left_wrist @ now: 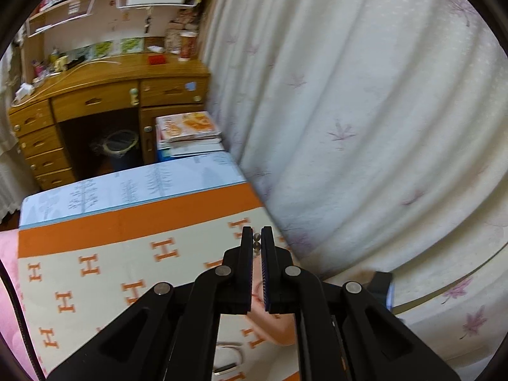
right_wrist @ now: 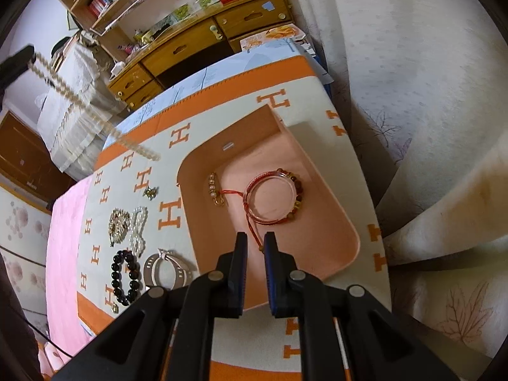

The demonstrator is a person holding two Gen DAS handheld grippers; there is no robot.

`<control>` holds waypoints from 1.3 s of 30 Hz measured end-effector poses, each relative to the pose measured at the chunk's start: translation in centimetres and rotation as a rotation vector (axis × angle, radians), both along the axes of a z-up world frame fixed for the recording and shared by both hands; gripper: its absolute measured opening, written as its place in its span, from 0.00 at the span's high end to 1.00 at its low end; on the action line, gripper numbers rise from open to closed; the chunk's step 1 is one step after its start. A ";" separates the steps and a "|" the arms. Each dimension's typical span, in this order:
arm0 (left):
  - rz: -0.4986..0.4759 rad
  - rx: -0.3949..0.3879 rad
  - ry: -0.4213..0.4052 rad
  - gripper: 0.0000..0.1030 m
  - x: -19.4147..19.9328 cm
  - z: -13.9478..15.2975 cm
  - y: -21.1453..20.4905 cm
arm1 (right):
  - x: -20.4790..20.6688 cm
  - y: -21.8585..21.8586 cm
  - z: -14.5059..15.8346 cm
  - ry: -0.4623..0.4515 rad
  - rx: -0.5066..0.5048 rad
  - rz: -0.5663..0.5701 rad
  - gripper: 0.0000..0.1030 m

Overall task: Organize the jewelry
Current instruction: 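Carry the pearl necklace into the pink tray and open the left tool, then grasp the white-band watch with the right tool while the left tool grasps the black bead bracelet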

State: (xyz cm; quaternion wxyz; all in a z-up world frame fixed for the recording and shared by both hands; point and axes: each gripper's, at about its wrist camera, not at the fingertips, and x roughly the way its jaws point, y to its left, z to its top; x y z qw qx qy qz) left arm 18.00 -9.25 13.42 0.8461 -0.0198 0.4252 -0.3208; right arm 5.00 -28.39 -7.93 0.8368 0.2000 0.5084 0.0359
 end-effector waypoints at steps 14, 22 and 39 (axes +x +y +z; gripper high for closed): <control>-0.115 0.134 0.118 0.97 0.5 -10.3 -7.9 | -2.9 0.1 1.1 -0.122 -0.027 -0.051 0.90; -0.117 0.269 0.101 0.27 -0.5 -14.5 -8.6 | -3.9 0.0 -0.2 -0.110 -0.012 -0.062 0.90; 0.082 0.208 -0.006 0.27 -6.0 -12.2 0.9 | -4.8 0.9 -1.2 -0.117 0.064 -0.065 0.89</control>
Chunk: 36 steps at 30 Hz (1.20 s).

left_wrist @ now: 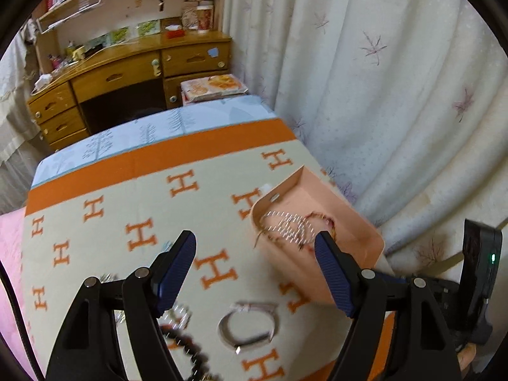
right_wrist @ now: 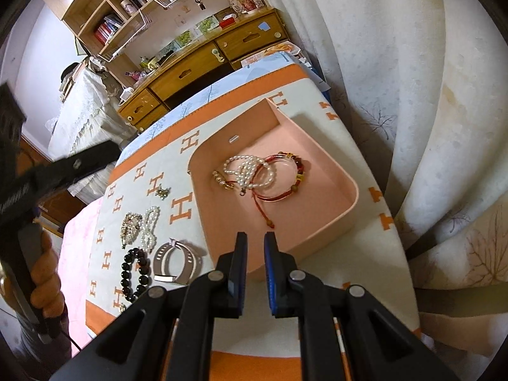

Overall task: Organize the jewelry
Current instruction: 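Grasp the white-band watch with the right tool while the left tool grasps the black bead bracelet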

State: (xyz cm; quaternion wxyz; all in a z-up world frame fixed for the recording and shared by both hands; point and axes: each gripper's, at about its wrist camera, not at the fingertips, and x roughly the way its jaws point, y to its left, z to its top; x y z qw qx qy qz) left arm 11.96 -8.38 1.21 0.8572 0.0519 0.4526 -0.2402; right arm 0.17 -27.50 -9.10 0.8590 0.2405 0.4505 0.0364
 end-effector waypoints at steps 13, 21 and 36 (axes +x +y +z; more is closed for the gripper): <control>0.182 0.112 -0.081 0.17 -4.6 0.1 8.7 | -0.6 3.7 2.0 -0.047 -0.033 0.089 0.63; 0.252 0.204 -0.022 0.17 -5.5 -3.2 13.7 | 1.6 9.1 2.2 -0.018 -0.138 0.285 0.63; 0.245 0.232 0.220 0.29 -3.8 -12.5 15.7 | 7.5 14.8 -2.3 0.141 -0.393 0.547 0.63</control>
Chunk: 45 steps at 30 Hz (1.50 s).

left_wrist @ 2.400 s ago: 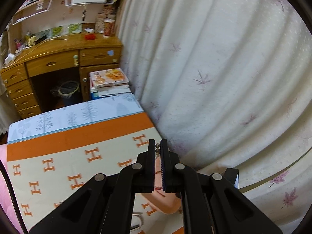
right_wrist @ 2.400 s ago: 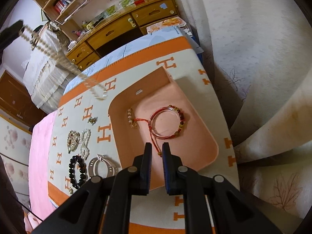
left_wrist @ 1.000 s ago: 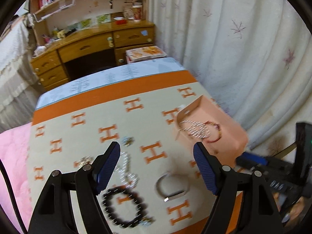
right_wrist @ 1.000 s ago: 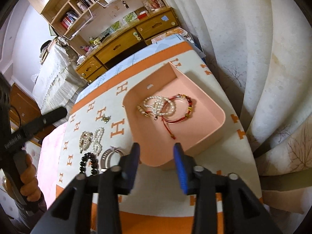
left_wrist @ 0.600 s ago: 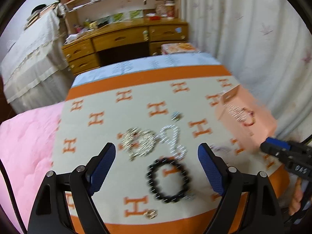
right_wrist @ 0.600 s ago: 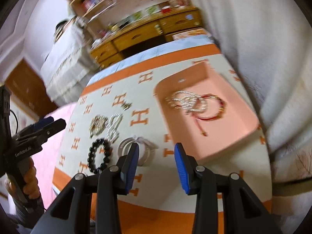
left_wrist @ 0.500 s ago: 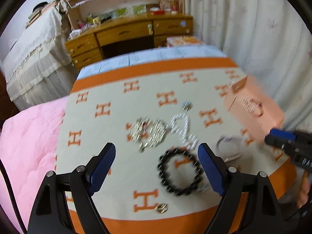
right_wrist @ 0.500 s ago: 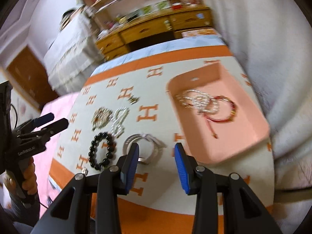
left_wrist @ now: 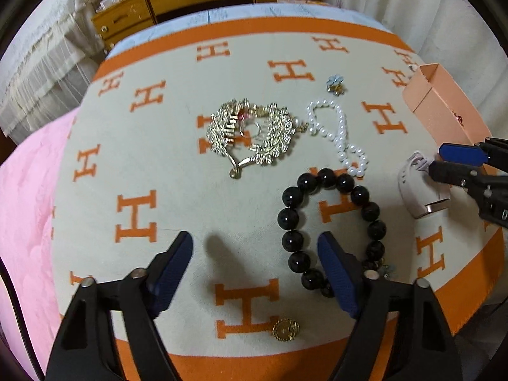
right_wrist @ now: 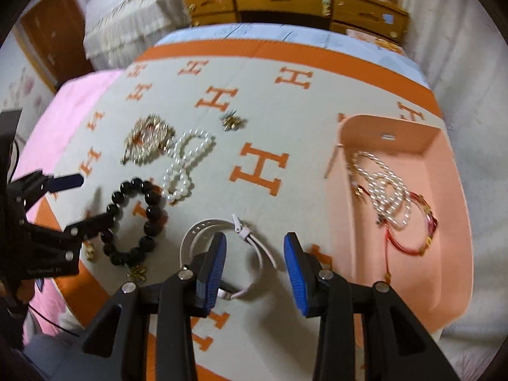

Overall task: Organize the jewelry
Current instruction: 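Grasp the white-band watch with the right tool while the left tool grasps the black bead bracelet, then carry the watch into the tray with the right tool while the left tool drops the black bracelet there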

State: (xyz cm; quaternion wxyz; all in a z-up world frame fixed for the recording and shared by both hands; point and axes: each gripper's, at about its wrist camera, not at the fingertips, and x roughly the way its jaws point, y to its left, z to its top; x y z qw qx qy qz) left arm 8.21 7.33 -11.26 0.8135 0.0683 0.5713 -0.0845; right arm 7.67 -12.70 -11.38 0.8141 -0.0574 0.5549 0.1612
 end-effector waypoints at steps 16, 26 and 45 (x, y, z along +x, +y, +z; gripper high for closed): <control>-0.041 -0.023 0.047 0.49 1.2 -0.9 -1.6 | 0.0 0.8 -1.2 -0.001 -0.029 0.025 0.91; 0.009 -0.113 0.052 0.88 1.4 -0.4 -1.8 | -3.5 -2.4 1.0 -0.063 0.175 -0.095 0.91; -0.121 -0.280 -0.200 0.88 0.0 13.2 -6.7 | -4.9 -12.5 5.1 -0.223 0.342 -0.443 0.91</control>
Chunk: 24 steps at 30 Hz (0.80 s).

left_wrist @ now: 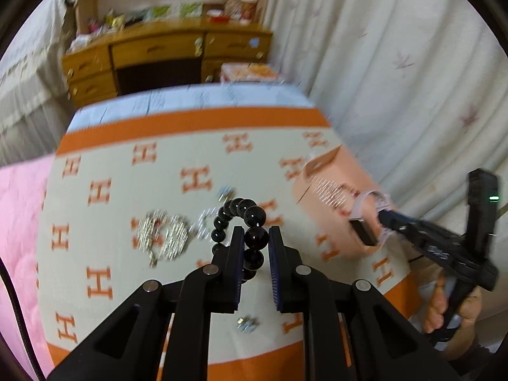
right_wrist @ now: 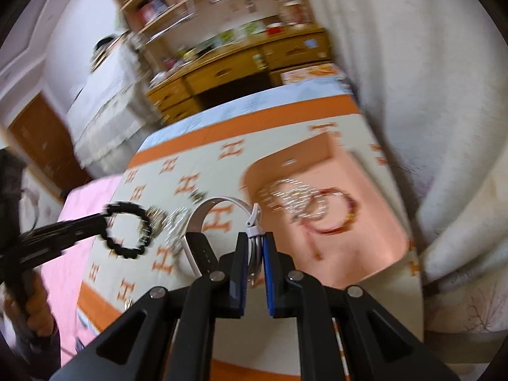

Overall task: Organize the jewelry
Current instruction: 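Carry the watch into the tray with the right tool while the left tool drops the black bracelet there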

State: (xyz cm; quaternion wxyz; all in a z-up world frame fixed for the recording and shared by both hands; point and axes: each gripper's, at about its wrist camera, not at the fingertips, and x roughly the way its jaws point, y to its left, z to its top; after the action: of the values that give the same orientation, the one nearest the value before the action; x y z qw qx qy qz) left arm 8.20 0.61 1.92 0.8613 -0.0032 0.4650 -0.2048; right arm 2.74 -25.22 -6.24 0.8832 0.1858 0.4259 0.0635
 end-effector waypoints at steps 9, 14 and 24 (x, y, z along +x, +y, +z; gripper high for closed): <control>-0.148 -0.044 -0.072 0.88 1.3 4.0 -7.2 | 0.9 -4.4 -2.7 0.057 -0.001 -0.195 0.91; -0.224 -0.046 -0.070 0.88 2.9 2.8 -12.6 | 0.6 -5.0 -3.7 0.069 0.016 -0.213 0.91; -0.241 -0.012 0.065 0.87 6.7 -4.6 -18.0 | 0.2 -5.5 -4.7 0.086 0.038 -0.207 0.91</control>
State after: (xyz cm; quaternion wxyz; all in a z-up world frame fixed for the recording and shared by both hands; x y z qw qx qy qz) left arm 14.87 -17.42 -2.70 0.8149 0.0410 0.4883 -0.3094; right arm 2.98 -30.69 -10.93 0.8622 0.2481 0.4407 -0.0281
